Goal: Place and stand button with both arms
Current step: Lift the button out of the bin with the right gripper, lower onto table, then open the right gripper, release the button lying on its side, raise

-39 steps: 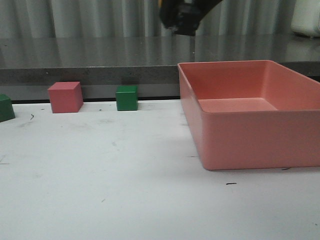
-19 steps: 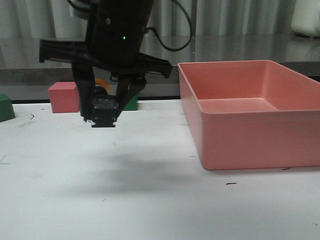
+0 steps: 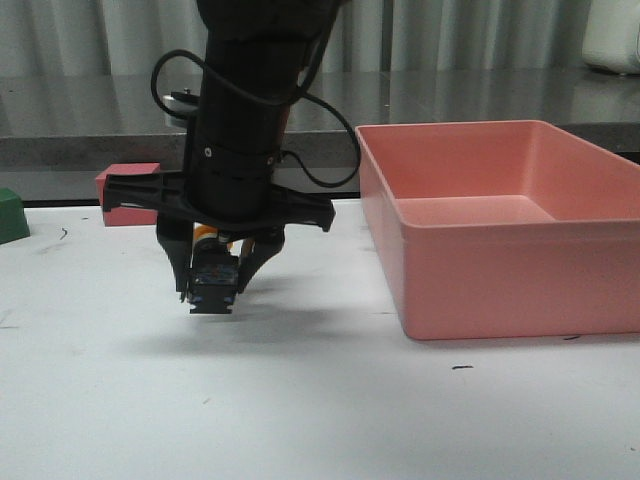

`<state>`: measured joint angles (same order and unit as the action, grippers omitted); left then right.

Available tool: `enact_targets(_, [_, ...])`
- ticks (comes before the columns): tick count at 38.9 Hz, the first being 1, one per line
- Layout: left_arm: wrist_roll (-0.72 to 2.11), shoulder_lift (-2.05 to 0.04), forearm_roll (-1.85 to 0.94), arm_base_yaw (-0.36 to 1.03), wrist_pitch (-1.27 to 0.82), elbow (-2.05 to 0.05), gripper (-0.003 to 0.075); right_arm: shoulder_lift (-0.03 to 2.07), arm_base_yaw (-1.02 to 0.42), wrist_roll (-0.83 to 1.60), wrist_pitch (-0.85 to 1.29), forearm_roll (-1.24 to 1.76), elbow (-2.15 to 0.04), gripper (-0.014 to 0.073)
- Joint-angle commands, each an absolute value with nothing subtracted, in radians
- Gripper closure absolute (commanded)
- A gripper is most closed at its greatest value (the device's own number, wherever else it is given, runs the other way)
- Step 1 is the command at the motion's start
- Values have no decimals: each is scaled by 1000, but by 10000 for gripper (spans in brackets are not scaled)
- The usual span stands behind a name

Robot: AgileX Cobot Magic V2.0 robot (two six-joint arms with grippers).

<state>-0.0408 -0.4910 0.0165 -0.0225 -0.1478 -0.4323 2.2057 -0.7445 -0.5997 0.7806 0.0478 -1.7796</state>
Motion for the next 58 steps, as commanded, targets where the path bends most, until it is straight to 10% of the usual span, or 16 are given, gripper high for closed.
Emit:
enact_targets(1, [-48, -500, 12, -19, -61, -469, 29, 2160, -743, -618, 737, 28, -1813, 378])
enact_targets(32, [-48, -500, 12, -19, -61, -469, 28, 2183, -742, -633, 670, 22, -1813, 201])
enact_targets(43, [-48, -500, 12, -19, -61, -469, 28, 2183, -742, -633, 652, 37, -1813, -45])
enact_targets(58, [-48, -500, 12, -19, -61, -469, 28, 2051, -743, -594, 756, 29, -1888, -50])
